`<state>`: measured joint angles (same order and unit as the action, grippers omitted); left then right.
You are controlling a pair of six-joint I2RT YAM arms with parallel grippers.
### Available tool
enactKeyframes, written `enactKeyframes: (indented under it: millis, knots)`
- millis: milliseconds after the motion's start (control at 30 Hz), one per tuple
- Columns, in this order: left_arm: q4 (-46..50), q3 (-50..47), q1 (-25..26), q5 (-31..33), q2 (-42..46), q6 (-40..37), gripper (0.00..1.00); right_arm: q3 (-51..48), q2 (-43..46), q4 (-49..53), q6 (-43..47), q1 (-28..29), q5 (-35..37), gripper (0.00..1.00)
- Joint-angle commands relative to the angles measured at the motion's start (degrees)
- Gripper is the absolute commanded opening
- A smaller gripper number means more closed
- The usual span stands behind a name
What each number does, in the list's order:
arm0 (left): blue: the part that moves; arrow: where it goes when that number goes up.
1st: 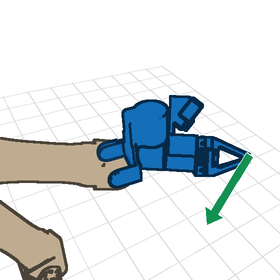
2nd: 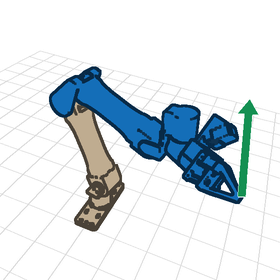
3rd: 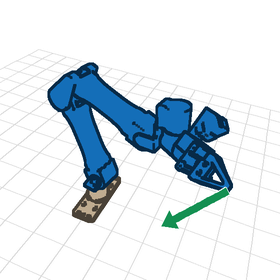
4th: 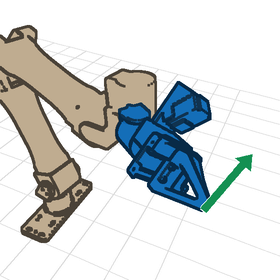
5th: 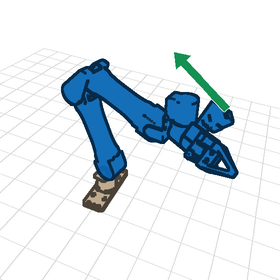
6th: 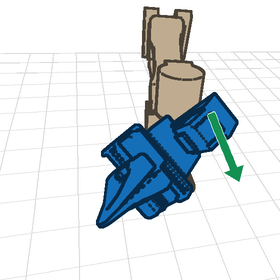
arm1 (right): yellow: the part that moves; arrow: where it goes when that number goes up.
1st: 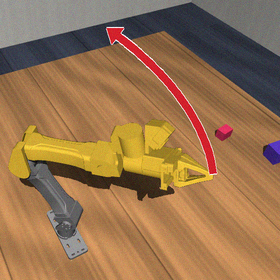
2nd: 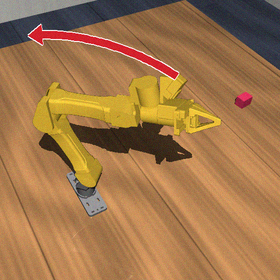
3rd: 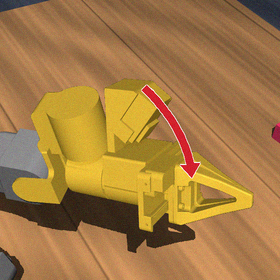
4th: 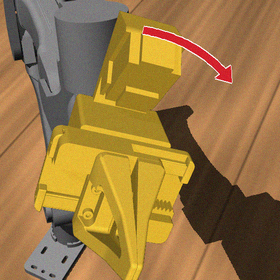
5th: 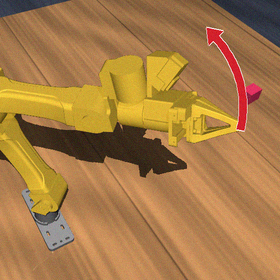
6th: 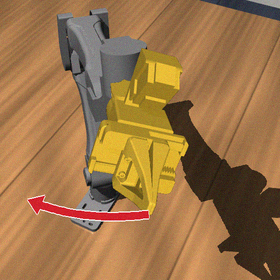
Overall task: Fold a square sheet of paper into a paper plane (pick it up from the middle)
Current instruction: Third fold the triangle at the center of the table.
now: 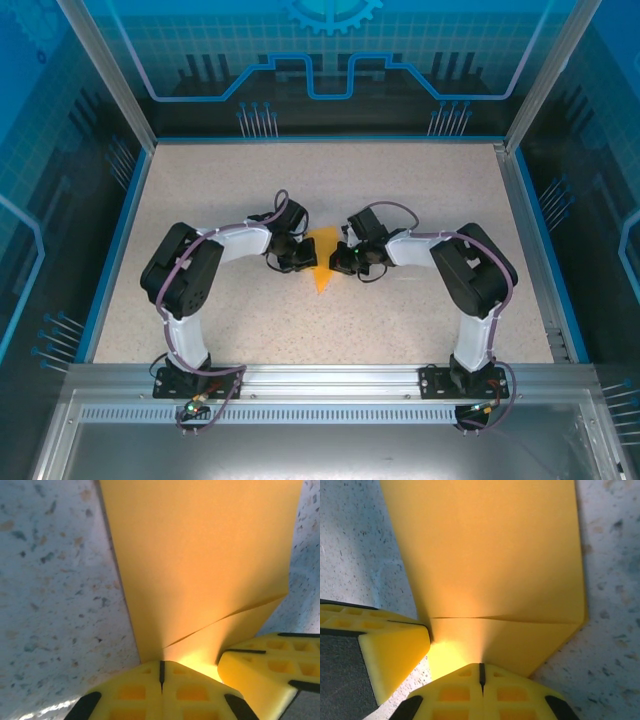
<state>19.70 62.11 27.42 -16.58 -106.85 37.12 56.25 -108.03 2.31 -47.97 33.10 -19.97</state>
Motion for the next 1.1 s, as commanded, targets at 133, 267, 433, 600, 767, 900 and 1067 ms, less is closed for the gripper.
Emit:
enactKeyframes:
  millis: [133, 267, 433, 600, 767, 900, 1067]
  knots:
    - [0.4, -3.3, 0.9, 0.1, 10.2, 0.5, 0.15, -2.6, -1.5, -1.3, -4.0, 1.4, -1.7, 0.01]
    - [-3.1, -9.0, 1.3, -1.1, 14.2, 3.2, 0.15, -3.2, -1.7, -3.2, -7.9, 3.1, -1.5, 0.01]
    - [-7.8, -14.2, 3.2, -4.2, 16.4, 7.0, 0.11, -3.2, -1.9, -4.4, -10.5, 4.3, -1.2, 0.01]
    - [-9.4, -16.6, 3.9, -5.0, 15.0, 8.2, 0.06, -2.9, -2.2, -3.9, -10.3, 4.4, -1.0, 0.01]
    - [-10.2, -16.8, 4.6, -6.3, 12.4, 8.3, 0.04, -2.6, -2.5, -3.8, -9.8, 4.4, -1.3, 0.01]
    - [-8.6, -16.8, 4.5, -4.1, 10.9, 7.7, 0.03, -2.6, -1.8, -4.1, -8.8, 4.4, -1.6, 0.01]
    - [-7.1, -17.2, 4.6, -1.7, 9.4, 7.3, 0.02, -2.4, 1.1, -4.5, -3.6, 4.6, -2.3, 0.02]
